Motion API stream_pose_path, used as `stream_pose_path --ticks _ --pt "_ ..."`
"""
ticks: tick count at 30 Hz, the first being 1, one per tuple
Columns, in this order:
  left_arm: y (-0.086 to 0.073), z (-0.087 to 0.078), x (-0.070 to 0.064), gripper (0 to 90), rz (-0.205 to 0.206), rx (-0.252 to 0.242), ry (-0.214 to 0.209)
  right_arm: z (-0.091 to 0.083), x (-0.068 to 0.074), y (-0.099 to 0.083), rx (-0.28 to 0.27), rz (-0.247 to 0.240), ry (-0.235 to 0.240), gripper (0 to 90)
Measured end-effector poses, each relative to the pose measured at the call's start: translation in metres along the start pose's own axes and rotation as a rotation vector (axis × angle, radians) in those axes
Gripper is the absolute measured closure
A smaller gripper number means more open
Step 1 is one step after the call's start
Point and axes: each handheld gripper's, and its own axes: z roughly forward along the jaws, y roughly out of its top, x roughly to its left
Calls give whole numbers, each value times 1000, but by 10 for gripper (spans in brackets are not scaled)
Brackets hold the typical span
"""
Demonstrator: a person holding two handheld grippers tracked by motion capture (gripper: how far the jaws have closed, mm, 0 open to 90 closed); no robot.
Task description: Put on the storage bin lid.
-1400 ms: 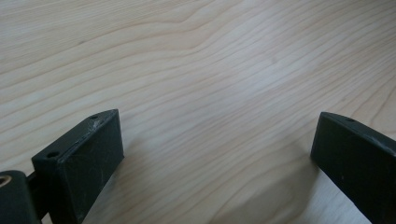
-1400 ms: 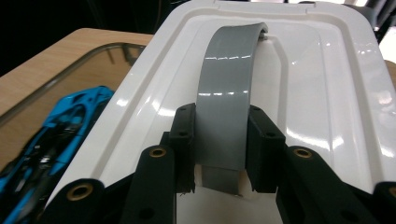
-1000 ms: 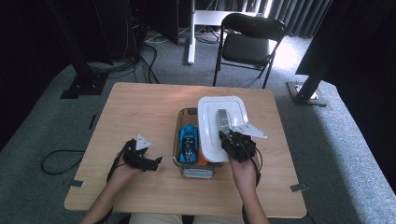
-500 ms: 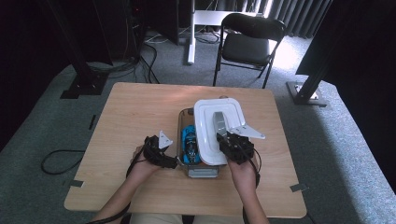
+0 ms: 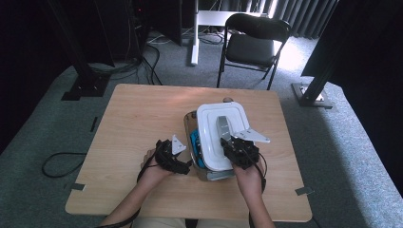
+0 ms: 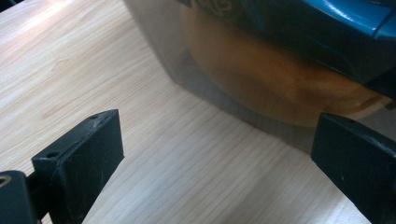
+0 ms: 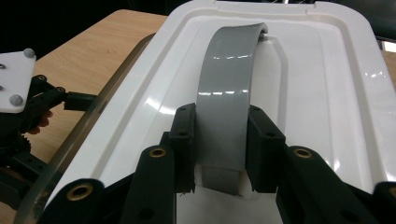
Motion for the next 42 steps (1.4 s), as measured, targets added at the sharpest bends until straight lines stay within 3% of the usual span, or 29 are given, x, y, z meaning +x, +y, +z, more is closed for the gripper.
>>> stream_pose_path --ticks 7,12,21,31,42 --pt "4 6 -13 29 23 9 -27 1 2 -3 13 -12 13 676" --pt "1 6 -13 27 13 9 -44 1 5 -3 16 -51 35 676" --pt "2 3 -8 27 3 2 -34 14 11 2 49 -101 82 675" --pt "-2 -1 -1 27 -13 5 -26 25 2 3 86 -83 137 675" --pt "-3 2 -3 27 -14 15 -31 24 1 2 91 -79 140 673"
